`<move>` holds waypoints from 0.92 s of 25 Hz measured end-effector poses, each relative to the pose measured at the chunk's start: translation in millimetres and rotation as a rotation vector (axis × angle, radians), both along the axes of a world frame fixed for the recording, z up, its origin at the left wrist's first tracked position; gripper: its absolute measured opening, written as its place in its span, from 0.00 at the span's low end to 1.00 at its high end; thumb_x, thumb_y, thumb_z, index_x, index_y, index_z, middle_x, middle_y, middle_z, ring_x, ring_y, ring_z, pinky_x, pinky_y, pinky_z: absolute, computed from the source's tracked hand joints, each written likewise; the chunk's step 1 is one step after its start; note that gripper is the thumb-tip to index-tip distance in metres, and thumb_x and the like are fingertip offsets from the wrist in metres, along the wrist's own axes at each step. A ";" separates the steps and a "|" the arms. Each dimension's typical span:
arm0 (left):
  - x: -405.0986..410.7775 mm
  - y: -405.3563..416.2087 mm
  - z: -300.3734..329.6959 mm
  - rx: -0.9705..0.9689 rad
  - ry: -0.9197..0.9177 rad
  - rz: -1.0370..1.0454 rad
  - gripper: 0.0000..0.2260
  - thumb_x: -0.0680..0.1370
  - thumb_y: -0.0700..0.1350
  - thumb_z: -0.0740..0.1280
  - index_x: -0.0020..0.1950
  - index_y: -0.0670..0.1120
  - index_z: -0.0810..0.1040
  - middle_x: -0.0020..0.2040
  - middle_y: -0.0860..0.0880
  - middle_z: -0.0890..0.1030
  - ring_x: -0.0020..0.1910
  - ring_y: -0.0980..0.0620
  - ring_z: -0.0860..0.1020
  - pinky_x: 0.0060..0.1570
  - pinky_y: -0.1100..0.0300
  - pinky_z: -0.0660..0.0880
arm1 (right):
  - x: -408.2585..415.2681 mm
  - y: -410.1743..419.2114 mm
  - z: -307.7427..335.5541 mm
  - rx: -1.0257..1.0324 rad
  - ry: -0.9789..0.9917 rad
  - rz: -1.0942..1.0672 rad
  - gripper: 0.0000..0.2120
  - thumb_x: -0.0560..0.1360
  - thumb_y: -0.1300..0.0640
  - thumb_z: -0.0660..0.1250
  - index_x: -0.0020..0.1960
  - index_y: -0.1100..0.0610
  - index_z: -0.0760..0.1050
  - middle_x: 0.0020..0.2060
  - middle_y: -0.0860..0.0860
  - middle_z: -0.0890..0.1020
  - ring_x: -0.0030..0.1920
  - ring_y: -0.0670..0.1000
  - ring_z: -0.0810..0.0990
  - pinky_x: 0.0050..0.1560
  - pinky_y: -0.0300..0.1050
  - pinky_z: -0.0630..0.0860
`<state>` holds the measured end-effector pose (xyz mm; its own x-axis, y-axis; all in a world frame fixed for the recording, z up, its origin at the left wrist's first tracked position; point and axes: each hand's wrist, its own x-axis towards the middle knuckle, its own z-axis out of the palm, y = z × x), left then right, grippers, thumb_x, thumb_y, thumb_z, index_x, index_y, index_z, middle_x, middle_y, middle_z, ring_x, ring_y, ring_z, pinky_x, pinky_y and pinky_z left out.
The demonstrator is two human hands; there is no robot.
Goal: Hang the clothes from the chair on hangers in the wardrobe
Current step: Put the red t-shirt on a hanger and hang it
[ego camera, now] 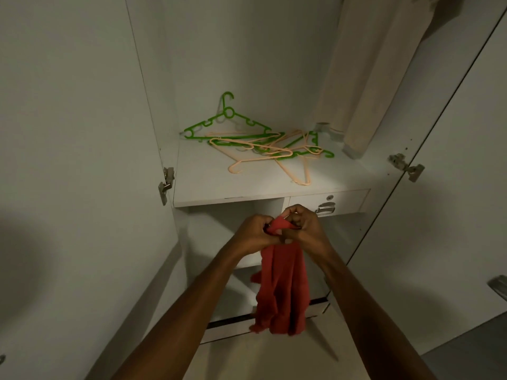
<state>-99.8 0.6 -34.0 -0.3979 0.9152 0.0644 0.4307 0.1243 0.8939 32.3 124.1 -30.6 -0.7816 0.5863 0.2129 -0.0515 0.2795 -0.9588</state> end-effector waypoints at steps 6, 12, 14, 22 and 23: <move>-16.7 31.9 18.4 0.056 -0.250 0.016 0.13 0.76 0.48 0.76 0.42 0.40 0.80 0.38 0.48 0.82 0.38 0.53 0.79 0.42 0.60 0.74 | -7.3 53.0 -12.2 -0.169 0.069 0.080 0.07 0.73 0.66 0.76 0.46 0.61 0.79 0.39 0.58 0.83 0.40 0.51 0.81 0.41 0.42 0.76; -27.2 69.9 39.6 0.096 -0.099 0.094 0.12 0.81 0.50 0.70 0.45 0.42 0.83 0.43 0.41 0.84 0.42 0.52 0.81 0.47 0.58 0.76 | -19.2 99.2 -18.4 -0.518 -0.086 0.279 0.14 0.78 0.49 0.67 0.42 0.59 0.81 0.39 0.57 0.81 0.40 0.55 0.79 0.44 0.48 0.74; -30.9 72.9 44.1 0.137 -0.057 0.152 0.11 0.81 0.50 0.69 0.43 0.45 0.82 0.38 0.47 0.83 0.39 0.54 0.80 0.43 0.60 0.74 | -26.4 111.7 -26.3 -0.470 -0.149 0.342 0.10 0.73 0.54 0.66 0.41 0.60 0.81 0.39 0.58 0.82 0.40 0.57 0.79 0.43 0.48 0.75; -40.0 72.4 46.5 0.273 -0.082 0.389 0.10 0.79 0.47 0.73 0.45 0.41 0.86 0.43 0.42 0.86 0.44 0.45 0.84 0.50 0.52 0.78 | -37.3 155.2 -37.2 -0.284 0.061 0.226 0.14 0.63 0.77 0.77 0.42 0.63 0.81 0.38 0.55 0.84 0.37 0.50 0.81 0.40 0.42 0.79; -41.2 71.6 48.1 0.293 -0.097 0.393 0.10 0.79 0.46 0.73 0.47 0.39 0.86 0.44 0.41 0.86 0.45 0.45 0.85 0.50 0.53 0.79 | -37.7 161.5 -34.2 -0.228 0.097 0.212 0.15 0.62 0.77 0.77 0.44 0.64 0.80 0.39 0.55 0.84 0.39 0.50 0.81 0.41 0.41 0.79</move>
